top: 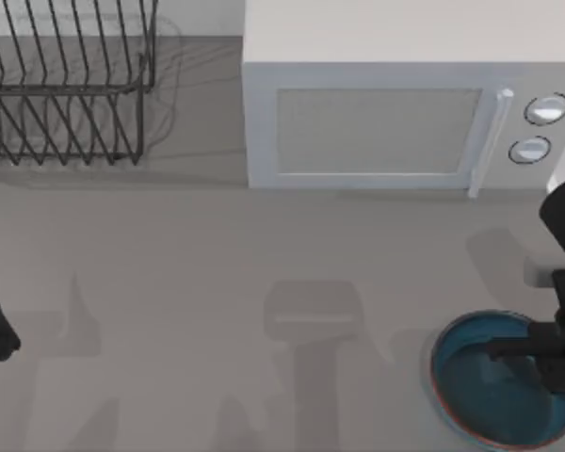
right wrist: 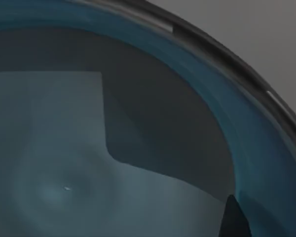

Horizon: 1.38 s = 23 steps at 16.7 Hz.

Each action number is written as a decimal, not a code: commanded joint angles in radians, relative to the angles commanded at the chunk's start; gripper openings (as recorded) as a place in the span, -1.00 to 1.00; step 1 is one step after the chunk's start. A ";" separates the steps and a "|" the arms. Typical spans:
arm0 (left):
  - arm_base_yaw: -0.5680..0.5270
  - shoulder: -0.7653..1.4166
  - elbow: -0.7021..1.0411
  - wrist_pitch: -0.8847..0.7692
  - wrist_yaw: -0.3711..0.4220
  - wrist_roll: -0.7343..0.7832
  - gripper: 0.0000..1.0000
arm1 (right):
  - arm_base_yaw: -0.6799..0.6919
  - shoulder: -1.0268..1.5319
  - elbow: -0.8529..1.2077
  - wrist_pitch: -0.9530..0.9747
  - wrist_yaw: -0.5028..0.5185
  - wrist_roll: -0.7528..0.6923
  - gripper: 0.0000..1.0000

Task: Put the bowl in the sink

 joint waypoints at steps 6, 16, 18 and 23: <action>0.000 0.000 0.000 0.000 0.000 0.000 1.00 | 0.003 -0.028 0.148 -0.173 0.001 -0.002 -1.00; 0.000 0.000 0.000 0.000 0.000 0.000 1.00 | -0.008 -0.148 0.486 -0.634 0.000 -0.010 -1.00; 0.000 0.000 0.000 0.000 0.000 0.000 1.00 | -0.008 -0.148 0.486 -0.634 0.000 -0.010 -1.00; 0.000 0.000 0.000 0.000 0.000 0.000 1.00 | -0.038 -0.153 0.492 -0.572 -0.034 -0.027 -1.00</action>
